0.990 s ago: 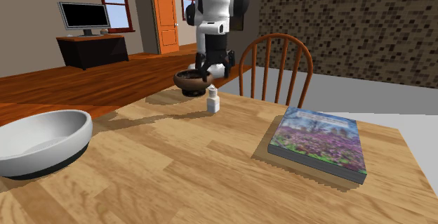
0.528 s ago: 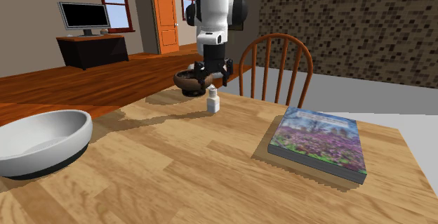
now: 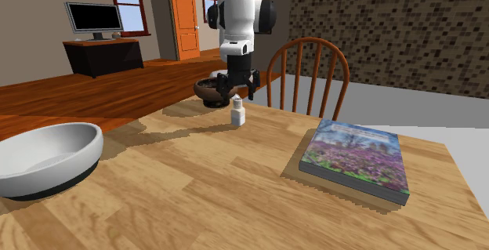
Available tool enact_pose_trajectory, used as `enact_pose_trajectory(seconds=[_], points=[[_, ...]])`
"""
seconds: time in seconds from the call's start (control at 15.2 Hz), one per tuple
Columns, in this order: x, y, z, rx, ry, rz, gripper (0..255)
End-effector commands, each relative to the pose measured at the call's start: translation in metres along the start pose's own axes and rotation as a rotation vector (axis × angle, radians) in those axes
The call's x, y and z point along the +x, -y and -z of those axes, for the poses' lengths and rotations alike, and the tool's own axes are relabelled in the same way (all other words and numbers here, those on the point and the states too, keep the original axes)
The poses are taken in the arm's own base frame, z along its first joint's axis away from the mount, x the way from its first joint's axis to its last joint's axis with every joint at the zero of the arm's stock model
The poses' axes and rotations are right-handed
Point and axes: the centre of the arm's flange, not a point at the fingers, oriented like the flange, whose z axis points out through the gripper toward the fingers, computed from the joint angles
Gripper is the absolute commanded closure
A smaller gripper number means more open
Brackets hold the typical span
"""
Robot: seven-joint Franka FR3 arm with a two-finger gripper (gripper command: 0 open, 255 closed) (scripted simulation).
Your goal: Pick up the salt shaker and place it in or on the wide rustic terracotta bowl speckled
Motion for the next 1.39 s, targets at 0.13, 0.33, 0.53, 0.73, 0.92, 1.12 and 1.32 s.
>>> enact_pose_trajectory(seconds=[0.13,0.33,0.53,0.73,0.92,1.12,1.32], points=[[0.000,0.000,0.000,0.000,0.000,0.000,255],[0.000,0.000,0.000,0.000,0.000,0.000,255],[0.000,0.000,0.000,0.000,0.000,0.000,255],[0.000,0.000,0.005,0.000,0.000,0.000,255],[0.000,0.000,0.021,0.000,0.000,0.000,255],[0.000,0.000,0.037,0.000,0.000,0.000,255],[-0.001,-0.001,0.053,0.000,0.000,0.000,255]])
